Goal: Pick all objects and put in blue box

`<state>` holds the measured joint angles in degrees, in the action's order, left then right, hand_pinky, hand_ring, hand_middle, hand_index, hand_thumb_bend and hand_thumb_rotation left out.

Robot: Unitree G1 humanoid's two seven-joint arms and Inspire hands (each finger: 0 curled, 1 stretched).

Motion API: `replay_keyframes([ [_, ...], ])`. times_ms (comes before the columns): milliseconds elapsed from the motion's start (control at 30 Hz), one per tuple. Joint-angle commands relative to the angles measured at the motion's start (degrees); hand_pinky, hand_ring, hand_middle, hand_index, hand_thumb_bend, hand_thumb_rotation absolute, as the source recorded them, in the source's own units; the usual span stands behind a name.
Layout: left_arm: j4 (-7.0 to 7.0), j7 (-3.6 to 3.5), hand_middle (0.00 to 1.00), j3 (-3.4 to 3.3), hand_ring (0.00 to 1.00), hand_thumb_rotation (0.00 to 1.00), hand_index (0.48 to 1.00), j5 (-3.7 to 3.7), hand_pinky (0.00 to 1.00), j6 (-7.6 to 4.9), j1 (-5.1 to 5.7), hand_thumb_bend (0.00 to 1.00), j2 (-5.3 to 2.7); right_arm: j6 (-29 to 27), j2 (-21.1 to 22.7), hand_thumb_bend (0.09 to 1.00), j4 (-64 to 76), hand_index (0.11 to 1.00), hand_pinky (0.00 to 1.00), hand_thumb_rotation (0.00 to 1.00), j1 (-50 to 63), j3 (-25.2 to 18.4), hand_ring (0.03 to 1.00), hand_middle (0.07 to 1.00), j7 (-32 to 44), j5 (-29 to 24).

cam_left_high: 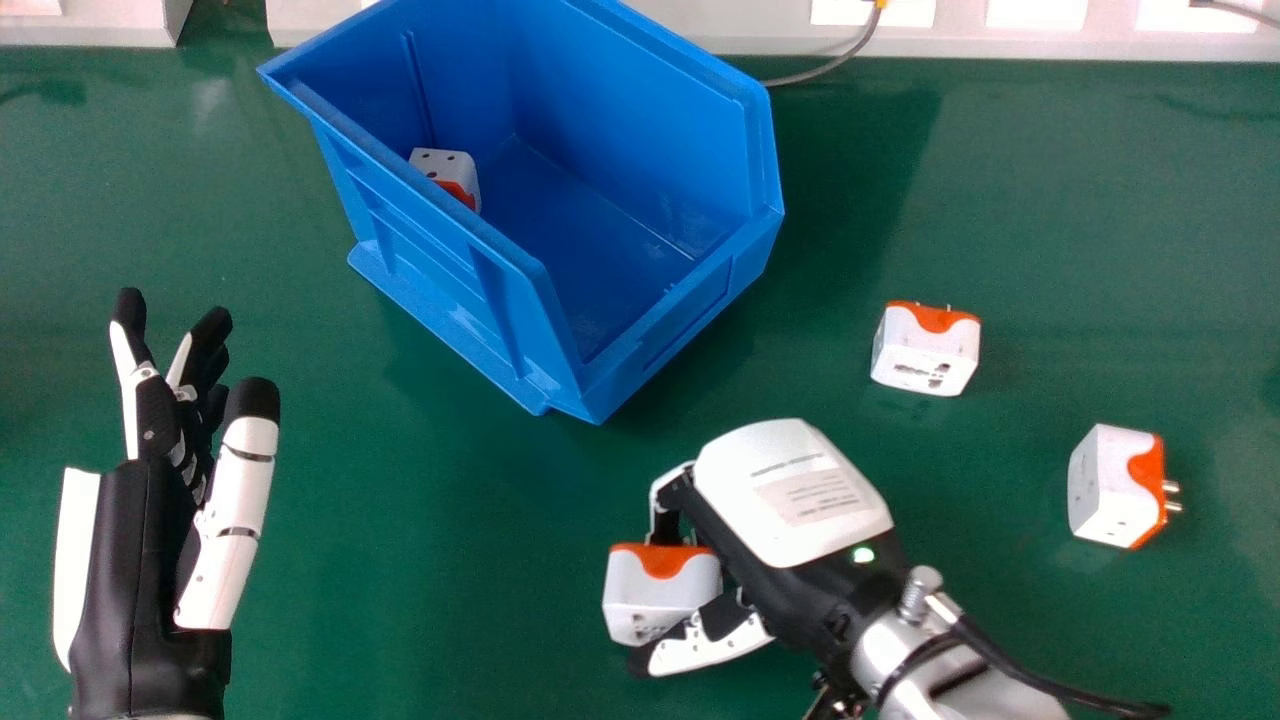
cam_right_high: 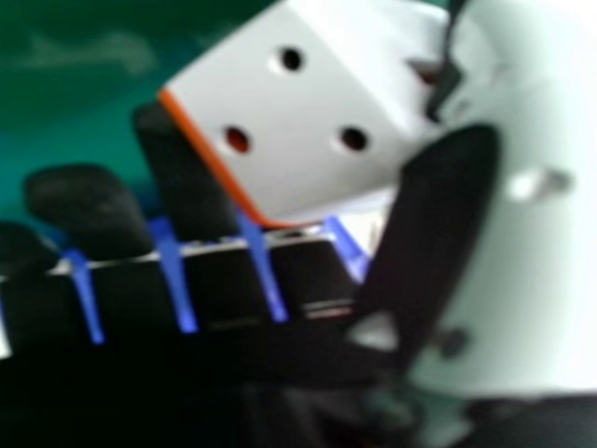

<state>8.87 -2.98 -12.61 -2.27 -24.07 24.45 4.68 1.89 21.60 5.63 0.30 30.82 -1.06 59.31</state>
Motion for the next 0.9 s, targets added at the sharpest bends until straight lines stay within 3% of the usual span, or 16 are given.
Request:
replay_keyframes([
  [0, 1.06, 0.4, 0.95, -0.05, 0.96, 0.8, 0.951, 0.21, 0.95, -0.52, 0.11, 0.4, -0.17, -0.8, 1.9, 0.395, 4.3, 0.239, 0.06, 0.29, -0.1, -2.7, 0.11, 0.176, -2.6, 1.3],
  [67, 1.07, 0.51, 0.95, 0.01, 0.96, 0.83, 0.95, 0.35, 0.95, -0.59, 0.13, 0.44, -0.21, -1.7, 3.4, 0.428, 5.7, 0.299, 0.08, 0.3, -0.2, -5.0, 0.134, 0.199, -5.0, 1.4],
  [167, 0.98, 0.45, 0.95, 0.07, 0.96, 0.84, 0.95, 0.41, 0.95, -0.83, 0.11, 0.45, -0.12, -3.1, 5.4, 0.454, 7.8, 0.222, 0.05, 0.27, -1.1, -9.0, 0.095, 0.157, -5.9, 0.4],
  [300, 0.86, 0.47, 0.95, 0.17, 0.96, 0.83, 0.953, 0.47, 0.95, -1.02, -0.05, 0.42, -0.16, -5.0, 7.1, 0.486, 8.6, 0.185, 0.03, 0.22, -3.9, -13.6, 0.076, 0.137, -6.9, -0.7],
  [500, 0.92, 0.24, 0.96, 0.31, 0.97, 0.83, 0.96, 0.03, 0.97, -0.68, -0.31, 0.42, -0.08, -7.1, 9.5, 0.44, 5.7, 0.183, 0.03, 0.33, -13.4, -17.9, 0.078, 0.138, -7.7, -0.7],
  [600, 1.49, 0.02, 0.96, 0.38, 0.97, 0.82, 0.959, -0.6, 0.98, 0.11, -0.15, 0.42, -0.16, -8.7, 10.0, 0.421, 3.1, 0.18, 0.03, 0.33, -18.5, -18.6, 0.076, 0.137, -6.5, -2.4],
  [767, 1.88, 0.4, 0.95, 0.17, 0.96, 0.8, 0.952, 0.24, 0.96, -0.1, 0.55, 0.43, -0.25, -8.4, 8.7, 0.415, -1.1, 0.177, 0.03, 0.34, -26.1, -17.7, 0.074, 0.135, -6.3, -1.3],
  [867, 1.96, 0.2, 0.95, 0.03, 0.96, 0.8, 0.953, 0.27, 0.96, -0.34, 0.88, 0.43, 0.04, -7.6, 6.9, 0.408, -4.3, 0.191, 0.03, 0.37, -30.8, -16.4, 0.077, 0.138, -6.5, -0.3],
])
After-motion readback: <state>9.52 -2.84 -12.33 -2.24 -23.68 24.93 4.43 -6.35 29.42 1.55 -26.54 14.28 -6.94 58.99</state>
